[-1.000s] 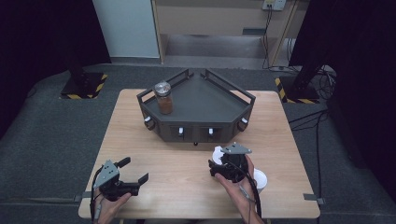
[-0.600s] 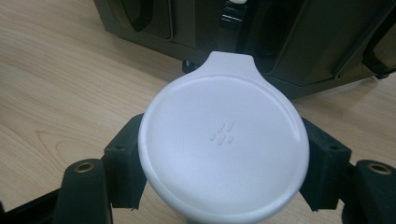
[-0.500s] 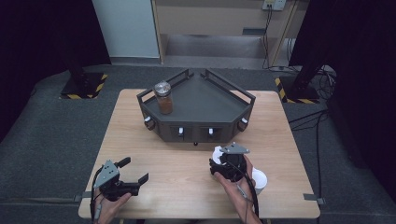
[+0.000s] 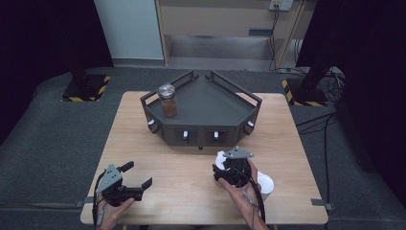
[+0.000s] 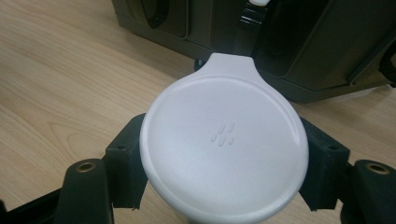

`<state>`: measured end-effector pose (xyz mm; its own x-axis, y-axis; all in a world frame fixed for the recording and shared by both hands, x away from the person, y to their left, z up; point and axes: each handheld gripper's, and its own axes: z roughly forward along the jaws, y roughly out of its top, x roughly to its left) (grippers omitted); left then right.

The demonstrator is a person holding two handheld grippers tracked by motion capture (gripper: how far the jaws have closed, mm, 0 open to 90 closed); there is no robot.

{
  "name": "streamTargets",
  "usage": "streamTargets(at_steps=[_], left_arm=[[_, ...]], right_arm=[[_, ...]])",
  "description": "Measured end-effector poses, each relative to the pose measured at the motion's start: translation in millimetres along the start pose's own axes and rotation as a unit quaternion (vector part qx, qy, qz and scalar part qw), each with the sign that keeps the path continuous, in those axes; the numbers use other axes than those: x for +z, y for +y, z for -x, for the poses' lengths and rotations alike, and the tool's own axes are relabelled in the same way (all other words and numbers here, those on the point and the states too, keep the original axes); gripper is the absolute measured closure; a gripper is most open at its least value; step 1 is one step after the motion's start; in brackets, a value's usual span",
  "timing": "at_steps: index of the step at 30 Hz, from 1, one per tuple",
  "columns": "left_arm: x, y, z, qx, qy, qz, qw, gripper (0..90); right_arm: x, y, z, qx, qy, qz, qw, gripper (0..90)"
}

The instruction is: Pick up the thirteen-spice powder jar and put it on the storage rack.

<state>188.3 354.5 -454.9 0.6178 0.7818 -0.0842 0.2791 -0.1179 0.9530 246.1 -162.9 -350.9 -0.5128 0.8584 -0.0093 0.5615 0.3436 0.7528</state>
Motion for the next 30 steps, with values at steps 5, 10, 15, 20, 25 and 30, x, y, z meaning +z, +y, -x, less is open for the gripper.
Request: streamTargets(at_steps=[5,10,15,20,25,30], left_arm=[[0.2,0.1,0.0,0.000,0.000,-0.001,1.0000,1.5],[0.2,0.1,-0.1,0.000,-0.001,-0.001,1.0000,1.5],[0.5,0.2,-0.1,0.000,-0.001,-0.002,1.0000,1.5],[0.6,0.2,-0.3,0.000,-0.002,-0.002,1.0000,1.5],[1.0,0.6,-0.3,0.000,-0.002,-0.004,1.0000,1.6],[1.2,0.5,-0.5,0.000,-0.002,-0.004,1.0000,1.6]], right_arm=[[-1.4,4.6,-0.1,-0.009,0.004,0.001,1.0000,30.7],[-6.1,12.3,1.6,-0.020,0.010,0.005,0.9997,30.8],[-8.8,23.7,7.1,-0.024,0.026,0.002,0.9994,30.7],[-8.0,37.5,16.5,-0.026,0.052,-0.006,0.9983,30.7],[-7.9,49.6,22.2,-0.033,0.069,-0.007,0.9971,30.7],[-11.4,64.5,23.4,-0.055,0.076,-0.003,0.9956,30.7]])
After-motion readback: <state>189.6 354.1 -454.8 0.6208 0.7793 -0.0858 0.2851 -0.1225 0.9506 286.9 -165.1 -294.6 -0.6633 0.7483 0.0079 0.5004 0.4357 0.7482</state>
